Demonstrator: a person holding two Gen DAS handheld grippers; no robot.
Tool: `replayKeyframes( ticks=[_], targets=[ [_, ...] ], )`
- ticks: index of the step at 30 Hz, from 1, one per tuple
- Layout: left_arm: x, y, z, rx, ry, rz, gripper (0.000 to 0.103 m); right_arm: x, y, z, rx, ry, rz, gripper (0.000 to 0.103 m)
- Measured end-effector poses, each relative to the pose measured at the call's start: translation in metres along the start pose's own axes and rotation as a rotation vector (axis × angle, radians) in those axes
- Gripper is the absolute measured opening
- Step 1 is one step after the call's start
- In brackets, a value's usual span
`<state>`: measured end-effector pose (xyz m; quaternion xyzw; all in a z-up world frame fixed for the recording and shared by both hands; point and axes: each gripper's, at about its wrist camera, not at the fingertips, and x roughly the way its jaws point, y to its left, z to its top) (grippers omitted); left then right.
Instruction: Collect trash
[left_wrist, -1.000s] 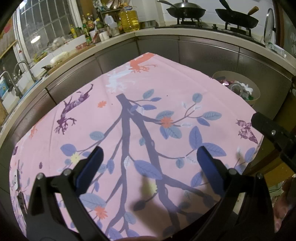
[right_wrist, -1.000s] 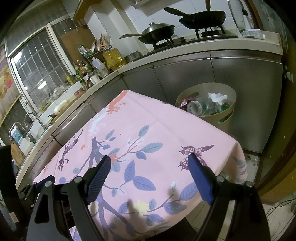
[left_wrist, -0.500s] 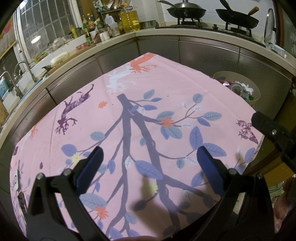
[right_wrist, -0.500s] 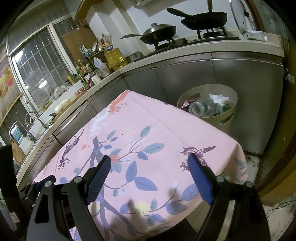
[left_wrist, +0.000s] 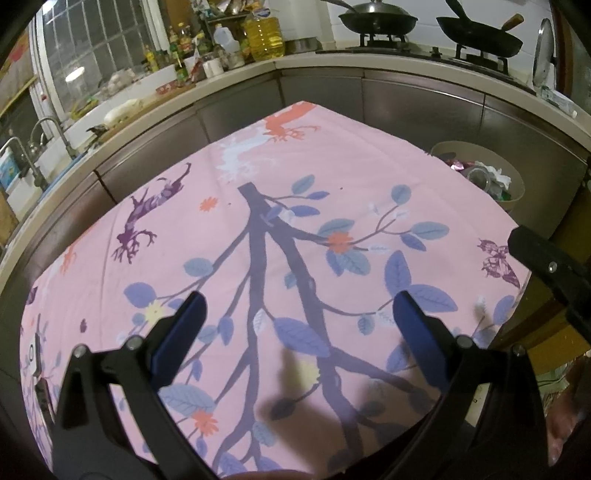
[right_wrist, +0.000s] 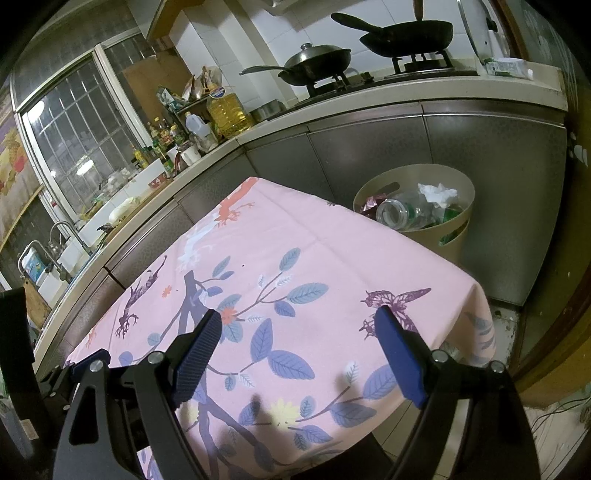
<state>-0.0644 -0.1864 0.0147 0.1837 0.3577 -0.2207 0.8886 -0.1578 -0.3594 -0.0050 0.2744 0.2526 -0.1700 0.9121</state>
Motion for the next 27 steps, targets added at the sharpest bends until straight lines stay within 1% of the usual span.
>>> replayKeyframes(
  ticks=[27],
  targets=[
    [0.0100,-0.0011,-0.0021,-0.018,0.027,0.009,0.097,0.0038,-0.0046,-0.0024,0.005,0.014,0.001,0.081]
  ],
)
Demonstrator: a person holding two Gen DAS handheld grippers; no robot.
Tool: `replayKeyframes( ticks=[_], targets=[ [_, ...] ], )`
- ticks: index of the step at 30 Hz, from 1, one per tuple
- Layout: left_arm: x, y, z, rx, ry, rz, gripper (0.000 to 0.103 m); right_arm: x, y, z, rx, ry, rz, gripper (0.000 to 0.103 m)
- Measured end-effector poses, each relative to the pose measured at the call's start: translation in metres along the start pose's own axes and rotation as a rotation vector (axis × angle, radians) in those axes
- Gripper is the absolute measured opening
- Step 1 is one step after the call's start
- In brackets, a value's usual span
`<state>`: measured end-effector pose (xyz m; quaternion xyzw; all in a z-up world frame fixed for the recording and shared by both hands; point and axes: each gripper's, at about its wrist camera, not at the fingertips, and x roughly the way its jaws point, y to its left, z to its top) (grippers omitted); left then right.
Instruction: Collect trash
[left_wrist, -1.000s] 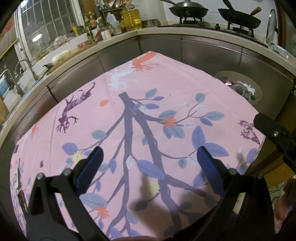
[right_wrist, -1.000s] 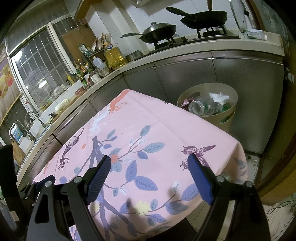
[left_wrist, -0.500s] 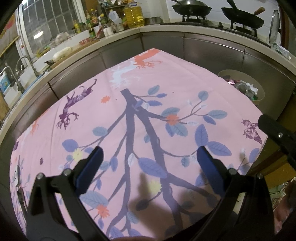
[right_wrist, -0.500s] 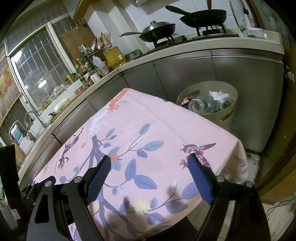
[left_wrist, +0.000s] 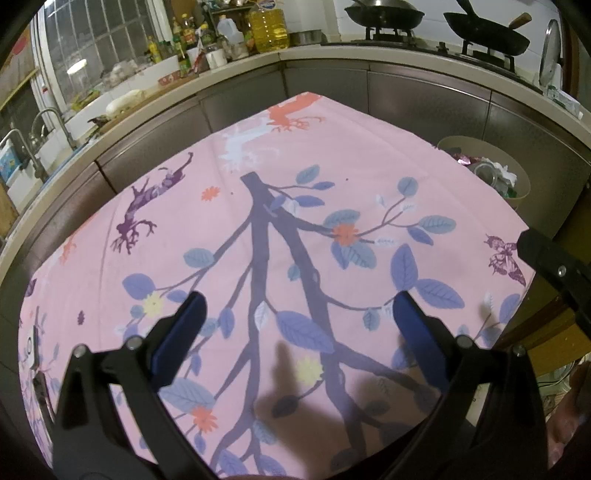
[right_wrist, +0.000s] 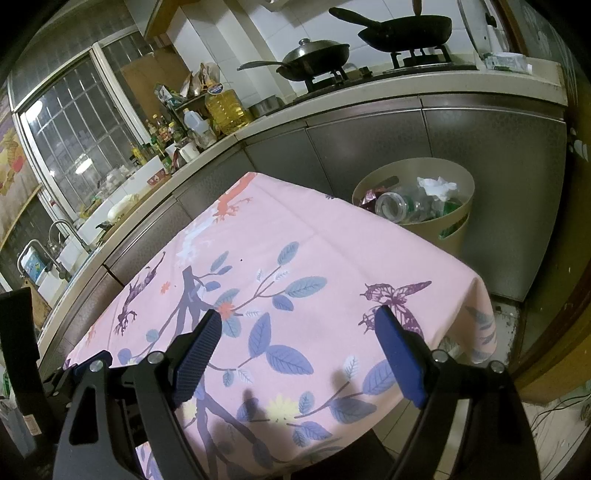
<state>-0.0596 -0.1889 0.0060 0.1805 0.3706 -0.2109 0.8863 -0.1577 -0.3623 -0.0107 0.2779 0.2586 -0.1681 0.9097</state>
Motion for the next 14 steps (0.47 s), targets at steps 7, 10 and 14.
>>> replayKeyframes(
  ticks=[7,10,14],
  targets=[
    [-0.0005,-0.0014,0.0003,0.001,-0.003,-0.005,0.097,0.0005,-0.0001,-0.0003,-0.001,0.001,-0.001,0.081],
    [0.0000,-0.0011,0.0002,-0.008,0.005,-0.010,0.097,0.0006,-0.0002,-0.0002,0.000,0.000,-0.001,0.081],
    [-0.0003,-0.0016,0.0010,-0.009,0.006,-0.010,0.097,0.0008,-0.0003,-0.0008,-0.001,0.004,0.000,0.081]
  ],
)
